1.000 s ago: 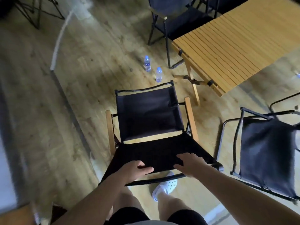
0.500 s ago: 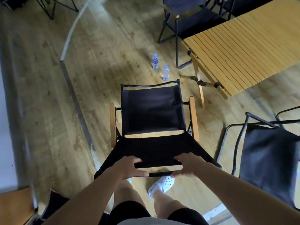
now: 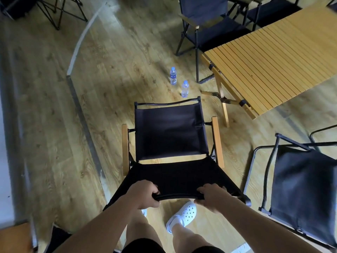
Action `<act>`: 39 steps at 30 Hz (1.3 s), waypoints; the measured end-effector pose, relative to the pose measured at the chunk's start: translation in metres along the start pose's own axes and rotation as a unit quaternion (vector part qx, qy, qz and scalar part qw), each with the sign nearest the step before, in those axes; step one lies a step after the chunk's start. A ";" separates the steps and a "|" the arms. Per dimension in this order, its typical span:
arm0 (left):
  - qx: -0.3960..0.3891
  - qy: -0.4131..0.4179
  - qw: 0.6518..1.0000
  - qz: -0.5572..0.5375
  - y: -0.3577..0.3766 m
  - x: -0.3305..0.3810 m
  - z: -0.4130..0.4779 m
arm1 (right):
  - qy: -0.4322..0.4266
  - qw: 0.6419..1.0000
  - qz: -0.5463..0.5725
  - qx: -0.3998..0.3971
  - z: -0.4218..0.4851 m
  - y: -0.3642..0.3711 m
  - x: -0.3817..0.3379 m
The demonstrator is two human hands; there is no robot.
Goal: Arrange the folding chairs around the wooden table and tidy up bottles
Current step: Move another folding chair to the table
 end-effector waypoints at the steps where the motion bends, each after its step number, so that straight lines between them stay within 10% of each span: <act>1: 0.005 0.004 1.000 0.013 -0.002 0.001 0.002 | 0.001 1.000 0.003 0.000 0.001 0.000 -0.001; 39: 0.025 0.127 0.967 0.220 -0.207 -0.032 0.133 | 0.171 0.917 0.324 0.154 0.102 -0.080 -0.070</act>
Point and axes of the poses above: each hand's wrist, its own z-axis towards the middle knuckle, its own y-axis out of the palm, x = y × z, the point moved 8 cm from there along z, towards the middle knuckle, and after that the axes turned 14 degrees about -y, right-handed, at the moved point
